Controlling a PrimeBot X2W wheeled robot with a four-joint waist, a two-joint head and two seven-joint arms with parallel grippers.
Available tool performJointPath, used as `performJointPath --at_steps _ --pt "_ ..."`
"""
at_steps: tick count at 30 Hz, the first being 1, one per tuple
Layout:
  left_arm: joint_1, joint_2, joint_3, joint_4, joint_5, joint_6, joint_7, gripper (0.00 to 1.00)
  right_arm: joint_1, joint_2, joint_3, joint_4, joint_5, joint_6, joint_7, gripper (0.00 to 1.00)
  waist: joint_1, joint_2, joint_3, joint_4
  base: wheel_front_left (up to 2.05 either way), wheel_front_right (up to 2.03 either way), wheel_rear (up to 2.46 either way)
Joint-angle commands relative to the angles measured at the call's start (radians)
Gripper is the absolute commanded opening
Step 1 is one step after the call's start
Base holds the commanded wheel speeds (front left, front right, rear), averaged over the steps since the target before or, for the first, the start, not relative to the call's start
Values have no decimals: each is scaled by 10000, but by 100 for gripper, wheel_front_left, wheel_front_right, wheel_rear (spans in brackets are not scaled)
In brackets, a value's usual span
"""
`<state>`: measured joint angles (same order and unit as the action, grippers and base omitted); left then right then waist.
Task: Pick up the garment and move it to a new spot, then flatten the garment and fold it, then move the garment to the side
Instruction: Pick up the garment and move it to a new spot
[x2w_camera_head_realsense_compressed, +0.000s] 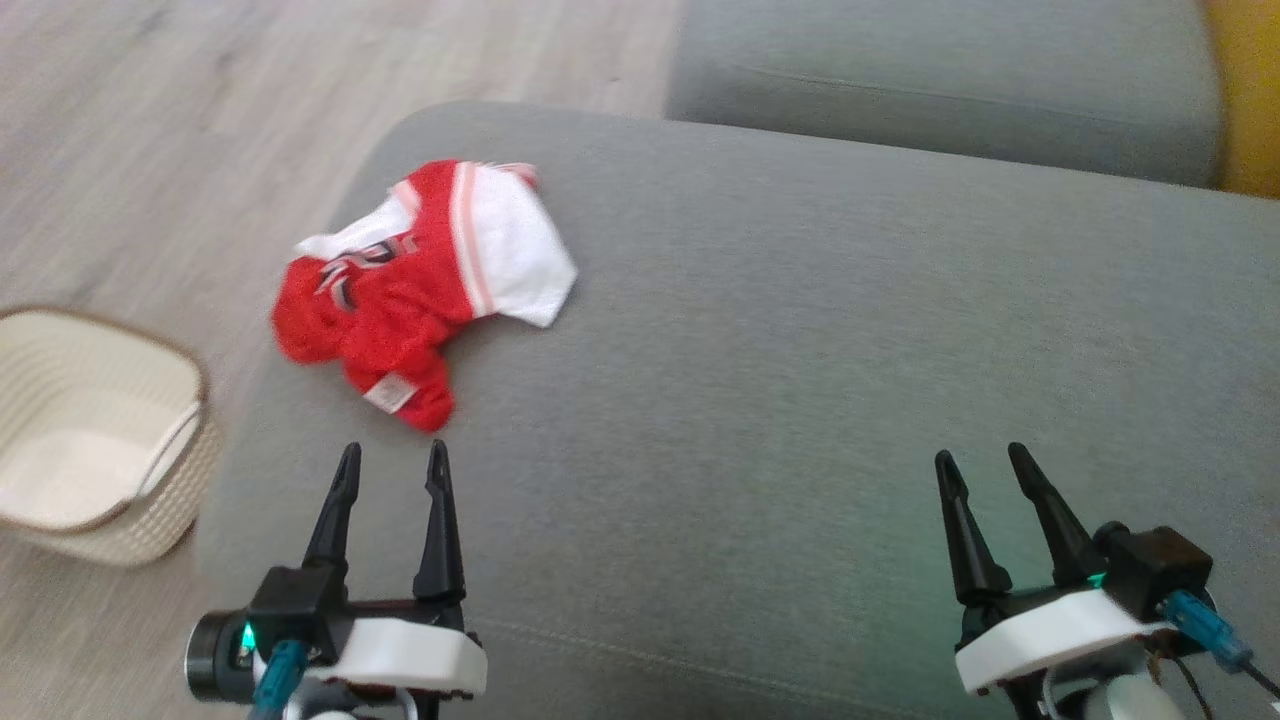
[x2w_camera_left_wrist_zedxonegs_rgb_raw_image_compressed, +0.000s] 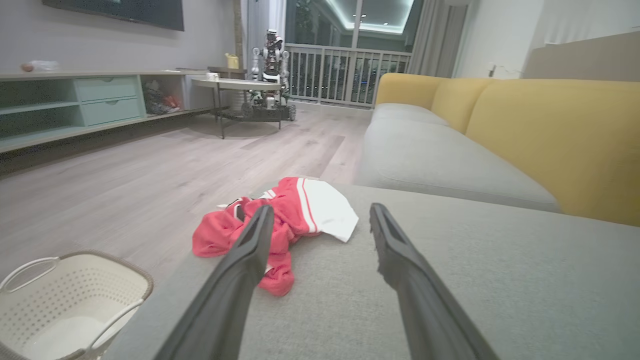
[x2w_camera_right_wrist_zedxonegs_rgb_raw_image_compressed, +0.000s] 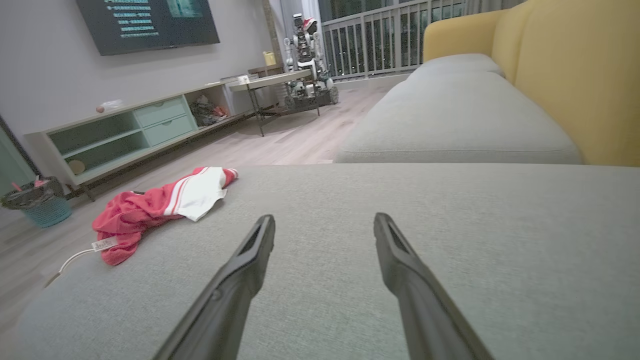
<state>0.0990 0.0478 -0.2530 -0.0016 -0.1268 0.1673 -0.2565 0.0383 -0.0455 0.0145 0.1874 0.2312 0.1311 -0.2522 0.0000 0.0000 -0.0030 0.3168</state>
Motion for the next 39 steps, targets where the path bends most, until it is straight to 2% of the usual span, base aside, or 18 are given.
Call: performJointPath --at_steps 1,6,10,15,18,21,25,32,36,39 --pt "-463 24 261 -391 -35 60 -53 100 -159 -47 247 -300 -36 -4 -95 100 0 0 142 696 0 0 0" --pt "-460 24 331 -437 -88 104 -53 100 -195 -47 353 -270 -115 -4 -95 100 0 0 293 1327 0 0 0" --pt "-441 24 369 -504 -141 155 -53 100 -174 -47 370 -231 -177 -4 -95 100 0 0 328 1495 0 0 0" --pt "-747 24 680 -772 -268 216 -53 100 -255 -47 414 -238 -341 -4 -95 100 0 0 567 1308 0 0 0" --pt "-1608 133 1065 -846 -64 -86 -53 100 -358 -47 329 -256 -572 -4 -95 100 0 0 879 1142 0 0 0" --pt "-2906 631 1493 -479 282 -350 -53 100 -554 -47 458 -262 -836 -4 -95 100 0 0 1339 875 0 0 0" --pt "-4931 1264 2144 1269 -80 -745 299 100 -1103 -47 681 -387 -1262 -4 -95 100 0 0 2036 449 0 0 0" --pt "-8432 2055 2901 4921 -1579 -1652 2967 100 -2252 -47 479 -536 -1993 -4 -95 100 0 0 3418 -174 0 0 0" --pt "-9862 2221 3036 6881 -2246 -2203 4065 100 -2734 -47 256 -699 -2294 -4 -95 100 0 0 4140 -348 0 0 0" --pt "-10578 2236 3017 8118 -2564 -2459 4631 100 -3003 -47 129 -861 -2477 -4 -95 100 0 0 4592 -392 0 0 0"
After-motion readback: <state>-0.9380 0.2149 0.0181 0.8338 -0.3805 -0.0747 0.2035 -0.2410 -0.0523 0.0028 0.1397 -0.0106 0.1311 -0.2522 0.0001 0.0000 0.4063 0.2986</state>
